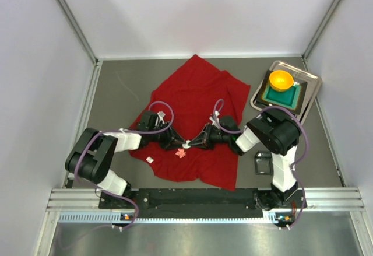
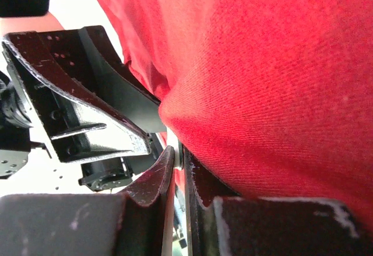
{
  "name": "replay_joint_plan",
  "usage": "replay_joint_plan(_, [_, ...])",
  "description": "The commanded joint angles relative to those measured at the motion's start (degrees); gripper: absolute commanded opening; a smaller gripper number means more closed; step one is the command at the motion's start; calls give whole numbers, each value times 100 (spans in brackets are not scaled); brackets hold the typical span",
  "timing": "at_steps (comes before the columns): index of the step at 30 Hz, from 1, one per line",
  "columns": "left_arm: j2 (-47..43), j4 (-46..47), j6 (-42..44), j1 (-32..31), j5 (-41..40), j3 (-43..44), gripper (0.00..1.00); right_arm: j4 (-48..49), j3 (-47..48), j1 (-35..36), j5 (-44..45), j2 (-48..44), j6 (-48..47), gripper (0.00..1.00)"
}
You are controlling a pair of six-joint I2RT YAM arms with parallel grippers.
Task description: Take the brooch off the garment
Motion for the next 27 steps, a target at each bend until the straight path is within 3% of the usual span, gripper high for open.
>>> replay_joint_plan(1, [-227,193,-224,44,-1,-93,44,931,-40,-10,16,199,512,0])
replay_joint_plan(10, [-24,553,-443,132,79,-189,33,2056,-233,-18,24,674,1110,0])
replay_joint_plan(23, [-252,1685,-1181,360,-1,-795,33,2179,-356,-18,42,762,1128,0])
replay_joint_plan(27, [-463,1687,-1261,378,-132,-919,36,2180,-365,-10,51,762,1120,0])
